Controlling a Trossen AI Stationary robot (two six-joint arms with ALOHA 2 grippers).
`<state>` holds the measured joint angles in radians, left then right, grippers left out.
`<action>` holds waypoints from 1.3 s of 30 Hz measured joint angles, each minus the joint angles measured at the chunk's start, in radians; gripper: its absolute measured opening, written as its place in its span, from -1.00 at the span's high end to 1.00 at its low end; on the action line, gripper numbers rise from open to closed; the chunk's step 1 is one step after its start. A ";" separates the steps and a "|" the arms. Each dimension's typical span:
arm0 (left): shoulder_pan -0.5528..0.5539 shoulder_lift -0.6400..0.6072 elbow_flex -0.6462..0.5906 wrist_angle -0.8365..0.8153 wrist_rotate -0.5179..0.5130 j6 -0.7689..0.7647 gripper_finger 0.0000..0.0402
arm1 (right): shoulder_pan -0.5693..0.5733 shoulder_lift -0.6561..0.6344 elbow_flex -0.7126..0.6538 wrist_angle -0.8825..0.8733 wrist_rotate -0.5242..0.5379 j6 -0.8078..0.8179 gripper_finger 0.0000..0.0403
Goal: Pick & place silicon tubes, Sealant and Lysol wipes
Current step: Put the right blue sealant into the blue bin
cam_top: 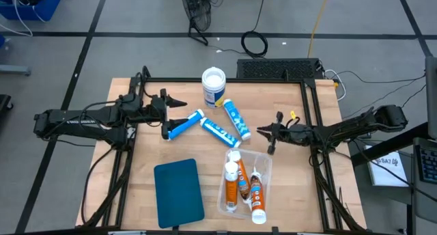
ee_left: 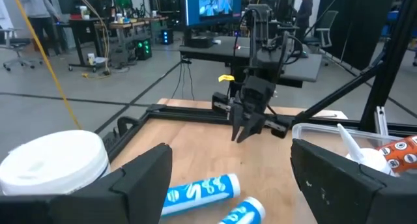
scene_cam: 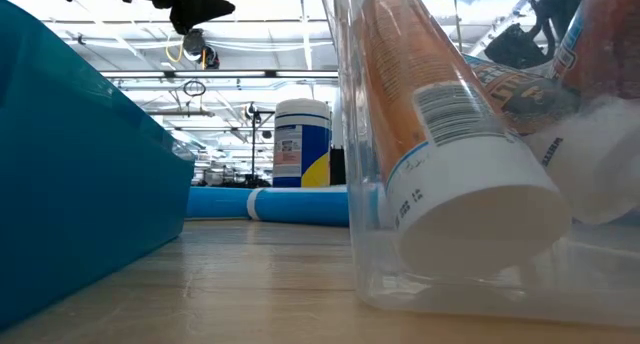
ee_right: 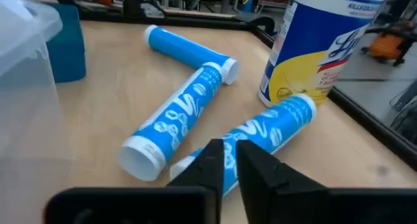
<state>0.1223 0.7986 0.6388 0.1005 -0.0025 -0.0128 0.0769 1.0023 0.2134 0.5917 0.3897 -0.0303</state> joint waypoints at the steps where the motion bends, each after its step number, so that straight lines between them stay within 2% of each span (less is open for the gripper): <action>1: 0.000 0.000 0.000 0.000 0.000 0.000 -0.52 | 0.001 0.000 0.000 0.003 -0.001 0.012 0.81; 5: 0.000 0.000 0.000 -0.007 0.000 0.000 -0.52 | 0.004 0.000 0.000 0.010 0.000 0.018 0.61; 9: 0.000 0.000 0.000 -0.026 0.000 0.001 -0.52 | 0.004 0.020 0.000 -0.001 -0.001 0.053 0.30; 14: 0.000 0.000 0.000 -0.035 0.000 0.006 -0.52 | 0.003 0.117 0.000 0.013 -0.027 0.104 -0.16; 19: 0.000 0.000 0.000 -0.035 0.000 0.007 -0.52 | -0.012 0.259 0.000 0.144 -0.028 0.108 -0.43; 24: 0.000 0.000 0.000 -0.040 -0.001 0.008 -0.52 | -0.030 0.382 0.007 0.310 -0.067 0.092 -0.54; 29: 0.000 0.000 0.000 -0.040 -0.002 0.008 -0.52 | -0.064 0.472 0.078 0.285 -0.156 0.099 -0.58; 36: 0.001 0.000 0.000 -0.048 -0.002 0.007 -0.52 | -0.116 0.584 0.162 0.227 -0.141 0.089 -0.59; 39: 0.001 0.000 0.000 -0.053 -0.002 0.006 -0.52 | -0.124 0.598 0.167 0.225 -0.067 0.084 -0.59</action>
<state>0.1230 0.7982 0.6388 0.0473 -0.0044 -0.0071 -0.0467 1.6005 0.3807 0.8164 0.3227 0.0542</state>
